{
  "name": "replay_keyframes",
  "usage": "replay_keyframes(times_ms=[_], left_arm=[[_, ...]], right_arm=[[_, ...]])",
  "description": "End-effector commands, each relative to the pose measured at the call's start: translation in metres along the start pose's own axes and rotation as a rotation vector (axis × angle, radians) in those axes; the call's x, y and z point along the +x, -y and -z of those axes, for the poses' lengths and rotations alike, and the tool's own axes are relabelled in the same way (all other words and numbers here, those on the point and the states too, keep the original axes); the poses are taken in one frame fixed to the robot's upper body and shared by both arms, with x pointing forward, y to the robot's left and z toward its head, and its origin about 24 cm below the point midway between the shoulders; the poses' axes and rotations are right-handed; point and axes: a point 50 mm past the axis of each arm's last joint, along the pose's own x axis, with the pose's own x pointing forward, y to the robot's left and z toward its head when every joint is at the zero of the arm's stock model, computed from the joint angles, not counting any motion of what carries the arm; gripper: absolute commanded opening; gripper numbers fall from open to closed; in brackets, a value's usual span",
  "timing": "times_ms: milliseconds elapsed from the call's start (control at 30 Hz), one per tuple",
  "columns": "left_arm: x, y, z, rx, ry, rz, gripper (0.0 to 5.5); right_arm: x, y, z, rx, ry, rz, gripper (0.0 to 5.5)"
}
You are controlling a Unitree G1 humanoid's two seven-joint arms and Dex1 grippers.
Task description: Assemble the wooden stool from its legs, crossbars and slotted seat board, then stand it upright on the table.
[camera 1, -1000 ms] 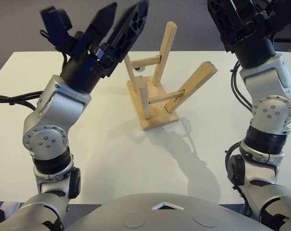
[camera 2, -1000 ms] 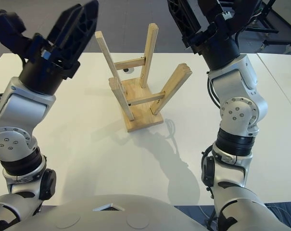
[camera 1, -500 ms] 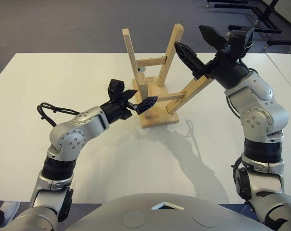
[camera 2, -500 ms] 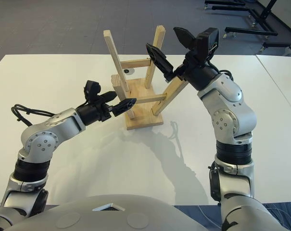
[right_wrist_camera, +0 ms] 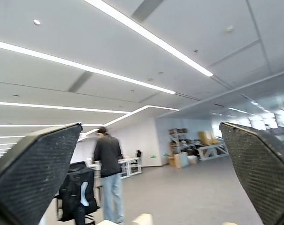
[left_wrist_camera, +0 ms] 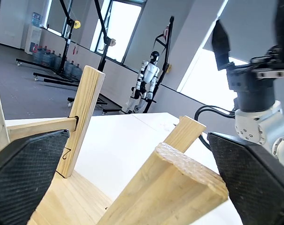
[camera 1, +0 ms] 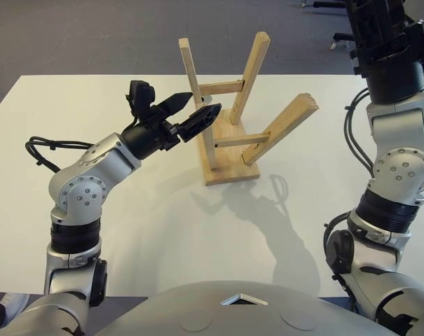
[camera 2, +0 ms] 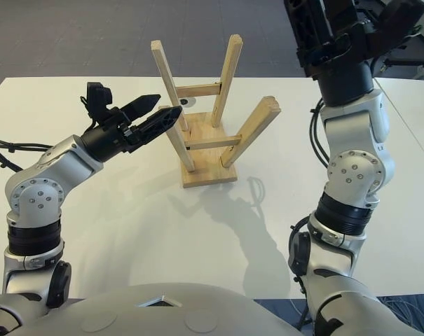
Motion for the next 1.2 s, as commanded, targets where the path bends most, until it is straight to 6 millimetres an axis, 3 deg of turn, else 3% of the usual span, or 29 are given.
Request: replay_keyframes(times_ms=[33,167,300,467,700,767,867,967,1033,1200], left_arm=[[0.001,-0.006,-0.007,0.058,0.004,-0.034,5.40],[0.002,-0.003,-0.006,0.089,-0.010,-0.032,5.40],[0.001,-0.003,-0.006,0.107,-0.027,-0.041,5.40],[-0.004,-0.008,-0.007,0.130,-0.036,-0.074,5.40],[-0.008,-0.011,-0.006,0.140,-0.038,-0.097,5.40],[-0.008,-0.011,-0.005,0.143,-0.038,-0.100,5.40],[-0.007,-0.012,-0.006,0.154,-0.038,-0.102,5.40],[-0.008,-0.014,-0.008,0.164,-0.038,-0.109,5.40],[-0.009,-0.017,-0.010,0.176,-0.039,-0.123,5.40],[-0.022,-0.030,-0.019,0.209,-0.019,-0.202,5.40]], right_arm=[[-0.005,0.019,0.014,-0.087,-0.077,0.068,5.38],[-0.020,0.034,0.053,-0.261,-0.305,0.099,5.38],[-0.031,0.042,0.067,-0.298,-0.366,0.133,5.38],[-0.038,0.054,0.073,-0.327,-0.402,0.212,5.38],[-0.020,0.057,0.044,-0.242,-0.204,0.259,5.38],[-0.022,0.062,0.050,-0.294,-0.267,0.270,5.38],[-0.033,0.066,0.078,-0.402,-0.448,0.245,5.38],[-0.038,0.058,0.104,-0.471,-0.554,0.145,5.38],[-0.042,0.042,0.118,-0.456,-0.588,0.006,5.38],[-0.063,-0.014,0.109,-0.252,-0.638,-0.411,5.38]])
